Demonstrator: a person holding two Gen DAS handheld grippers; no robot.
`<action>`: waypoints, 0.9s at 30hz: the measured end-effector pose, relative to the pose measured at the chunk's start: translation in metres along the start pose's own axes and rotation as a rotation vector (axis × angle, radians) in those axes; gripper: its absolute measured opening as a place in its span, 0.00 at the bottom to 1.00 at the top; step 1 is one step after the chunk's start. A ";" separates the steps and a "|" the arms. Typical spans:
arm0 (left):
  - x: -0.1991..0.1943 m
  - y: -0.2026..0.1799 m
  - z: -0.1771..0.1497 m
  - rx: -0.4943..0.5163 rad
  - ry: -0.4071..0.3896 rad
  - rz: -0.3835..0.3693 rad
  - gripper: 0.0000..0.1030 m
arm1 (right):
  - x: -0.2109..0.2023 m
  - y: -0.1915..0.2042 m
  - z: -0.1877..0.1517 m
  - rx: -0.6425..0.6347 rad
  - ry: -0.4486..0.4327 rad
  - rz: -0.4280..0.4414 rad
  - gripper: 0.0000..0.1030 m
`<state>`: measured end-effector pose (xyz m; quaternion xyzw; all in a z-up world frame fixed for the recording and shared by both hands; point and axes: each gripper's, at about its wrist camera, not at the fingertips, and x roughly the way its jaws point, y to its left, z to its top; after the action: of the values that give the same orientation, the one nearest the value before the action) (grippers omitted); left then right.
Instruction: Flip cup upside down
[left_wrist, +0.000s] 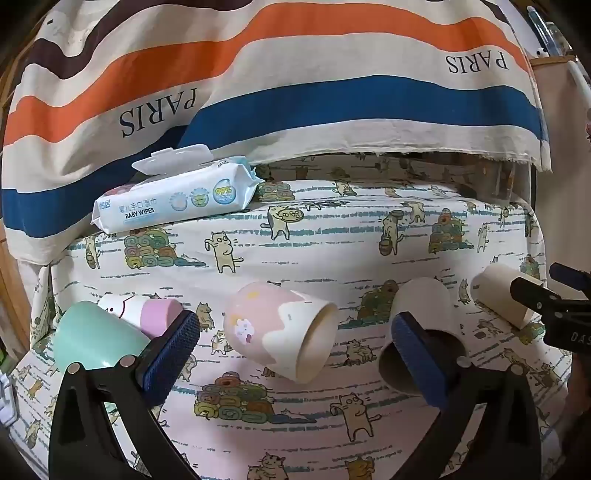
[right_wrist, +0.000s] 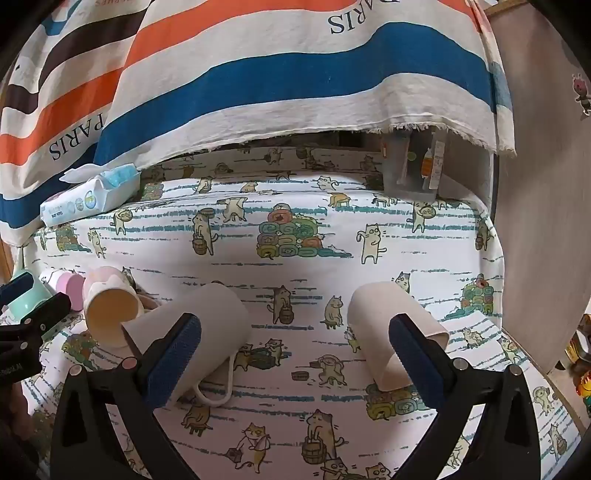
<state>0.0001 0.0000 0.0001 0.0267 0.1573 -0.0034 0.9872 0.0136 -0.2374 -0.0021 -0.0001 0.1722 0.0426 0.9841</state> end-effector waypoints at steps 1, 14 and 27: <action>0.000 0.000 0.000 0.003 0.001 -0.002 1.00 | 0.000 0.000 0.000 -0.001 -0.002 0.000 0.99; -0.008 -0.012 -0.001 0.039 -0.014 -0.025 1.00 | 0.001 0.007 -0.001 -0.026 0.009 -0.006 0.99; -0.009 -0.007 0.000 0.007 -0.019 0.038 1.00 | 0.003 0.002 0.001 -0.014 0.024 0.011 0.99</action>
<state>-0.0087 -0.0071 0.0021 0.0332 0.1473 0.0144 0.9884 0.0169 -0.2352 -0.0023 -0.0066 0.1837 0.0494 0.9817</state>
